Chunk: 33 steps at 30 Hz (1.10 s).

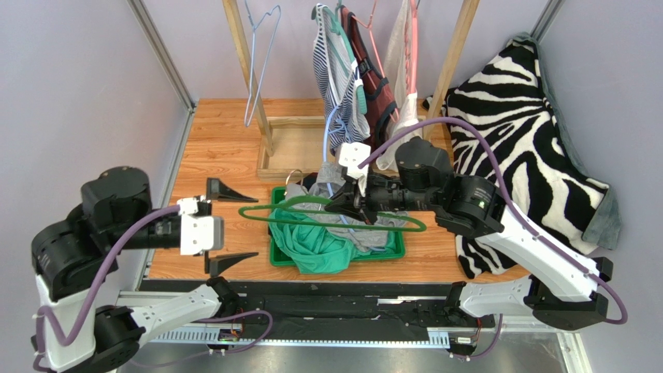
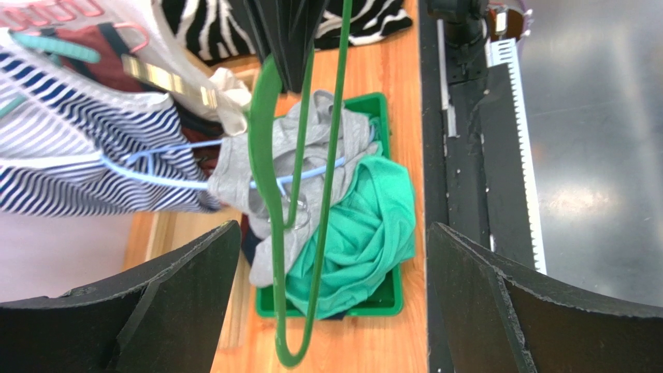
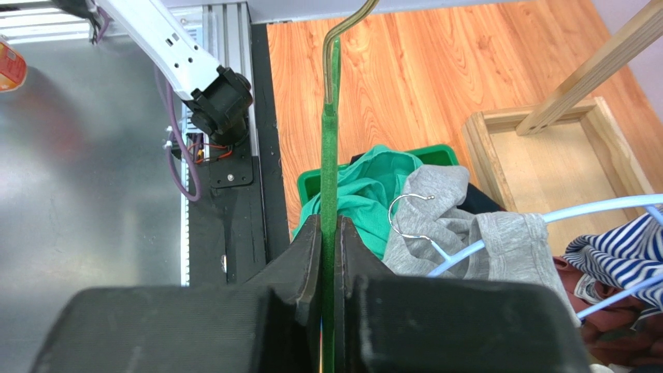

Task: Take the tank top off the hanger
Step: Place the hanger at the clothesline.

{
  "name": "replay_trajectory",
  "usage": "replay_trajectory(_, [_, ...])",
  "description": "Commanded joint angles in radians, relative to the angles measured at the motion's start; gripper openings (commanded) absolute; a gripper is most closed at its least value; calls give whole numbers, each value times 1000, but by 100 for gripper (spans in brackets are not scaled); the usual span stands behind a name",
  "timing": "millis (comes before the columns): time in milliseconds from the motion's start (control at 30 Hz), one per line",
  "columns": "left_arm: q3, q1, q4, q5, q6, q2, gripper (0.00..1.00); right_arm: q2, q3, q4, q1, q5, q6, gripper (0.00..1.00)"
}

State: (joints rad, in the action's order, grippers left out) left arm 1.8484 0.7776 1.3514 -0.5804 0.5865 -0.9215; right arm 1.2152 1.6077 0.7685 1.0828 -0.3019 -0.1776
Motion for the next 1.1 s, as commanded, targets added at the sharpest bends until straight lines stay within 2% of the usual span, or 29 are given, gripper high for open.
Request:
replay_trajectory(0, [-75, 3, 203, 77, 21, 33, 97, -80, 26, 0, -6, -28, 13, 0])
replay_trajectory(233, [-160, 3, 80, 206, 24, 75, 98, -152, 57, 74, -6, -112, 35, 0])
replay_trajectory(433, [-196, 3, 81, 140, 27, 49, 97, -181, 67, 75, -6, -132, 59, 0])
replay_trajectory(500, [-201, 3, 77, 123, 27, 43, 95, -172, 77, 84, -6, -138, 63, 0])
replay_trajectory(533, [-193, 3, 81, 94, 26, 33, 91, -171, 80, 89, -6, -144, 61, 0])
replay_trajectory(567, [-187, 3, 90, 74, 29, 29, 81, -168, 78, 91, -6, -144, 61, 0])
replay_trajectory(633, [-179, 3, 104, 38, 35, 13, 69, -172, 75, 80, -6, -151, 61, 0])
replay_trajectory(667, [-179, 3, 109, 33, 39, 10, 57, -177, 74, 65, -6, -151, 63, 0])
replay_trajectory(833, [-198, 3, 141, 10, 58, -28, 25, -175, 87, 58, -6, -157, 61, 0])
replay_trajectory(867, [-195, 3, 150, 1, 61, -37, 10, -177, 86, 58, -6, -158, 58, 0])
replay_trajectory(900, [-193, 3, 160, -7, 62, -45, 3, -177, 86, 54, -6, -155, 58, 0])
replay_trajectory(933, [-187, 5, 173, -18, 65, -59, 0, -178, 84, 52, -6, -154, 55, 0])
replay_trajectory(1067, [-183, 3, 195, -33, 65, -77, 0, -204, 35, -47, -6, -88, 58, 2])
